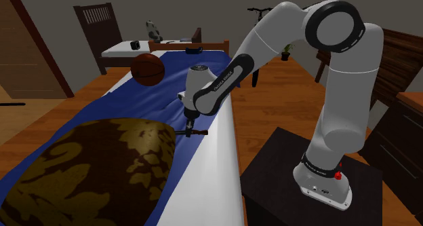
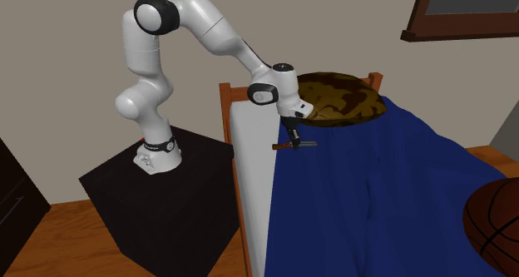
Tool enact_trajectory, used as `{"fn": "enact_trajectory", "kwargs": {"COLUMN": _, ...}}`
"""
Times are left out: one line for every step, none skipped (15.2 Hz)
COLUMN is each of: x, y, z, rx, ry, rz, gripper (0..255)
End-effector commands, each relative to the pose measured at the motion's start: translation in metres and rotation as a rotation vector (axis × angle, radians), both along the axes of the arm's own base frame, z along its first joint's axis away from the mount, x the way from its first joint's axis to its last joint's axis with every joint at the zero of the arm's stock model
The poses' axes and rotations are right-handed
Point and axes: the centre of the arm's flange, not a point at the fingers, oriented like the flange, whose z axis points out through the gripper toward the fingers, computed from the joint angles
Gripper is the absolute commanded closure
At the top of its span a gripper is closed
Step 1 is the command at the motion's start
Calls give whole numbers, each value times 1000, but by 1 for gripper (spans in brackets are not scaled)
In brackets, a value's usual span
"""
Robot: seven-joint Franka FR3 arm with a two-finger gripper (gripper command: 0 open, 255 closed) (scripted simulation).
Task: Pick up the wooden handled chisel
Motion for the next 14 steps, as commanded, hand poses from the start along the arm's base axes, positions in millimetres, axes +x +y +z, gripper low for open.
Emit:
{"fn": "enact_trajectory", "kwargs": {"x": 0, "y": 0, "z": 0, "rx": 0, "ry": 0, "rz": 0, "gripper": 255}}
{"fn": "enact_trajectory", "kwargs": {"x": 0, "y": 0, "z": 0, "rx": 0, "ry": 0, "rz": 0, "gripper": 255}}
{"fn": "enact_trajectory", "kwargs": {"x": 0, "y": 0, "z": 0, "rx": 0, "ry": 0, "rz": 0, "gripper": 255}}
{"fn": "enact_trajectory", "kwargs": {"x": 0, "y": 0, "z": 5, "rx": 0, "ry": 0, "rz": 0, "gripper": 255}}
{"fn": "enact_trajectory", "kwargs": {"x": 0, "y": 0, "z": 10, "rx": 0, "ry": 0, "rz": 0, "gripper": 255}}
{"fn": "enact_trajectory", "kwargs": {"x": 0, "y": 0, "z": 16, "rx": 0, "ry": 0, "rz": 0, "gripper": 255}}
{"fn": "enact_trajectory", "kwargs": {"x": 0, "y": 0, "z": 21, "rx": 0, "ry": 0, "rz": 0, "gripper": 255}}
{"fn": "enact_trajectory", "kwargs": {"x": 0, "y": 0, "z": 26, "rx": 0, "ry": 0, "rz": 0, "gripper": 255}}
{"fn": "enact_trajectory", "kwargs": {"x": 0, "y": 0, "z": 31, "rx": 0, "ry": 0, "rz": 0, "gripper": 255}}
{"fn": "enact_trajectory", "kwargs": {"x": 0, "y": 0, "z": 37, "rx": 0, "ry": 0, "rz": 0, "gripper": 255}}
{"fn": "enact_trajectory", "kwargs": {"x": 0, "y": 0, "z": 42, "rx": 0, "ry": 0, "rz": 0, "gripper": 255}}
{"fn": "enact_trajectory", "kwargs": {"x": 0, "y": 0, "z": 47, "rx": 0, "ry": 0, "rz": 0, "gripper": 255}}
{"fn": "enact_trajectory", "kwargs": {"x": 0, "y": 0, "z": 53, "rx": 0, "ry": 0, "rz": 0, "gripper": 255}}
{"fn": "enact_trajectory", "kwargs": {"x": 0, "y": 0, "z": 58, "rx": 0, "ry": 0, "rz": 0, "gripper": 255}}
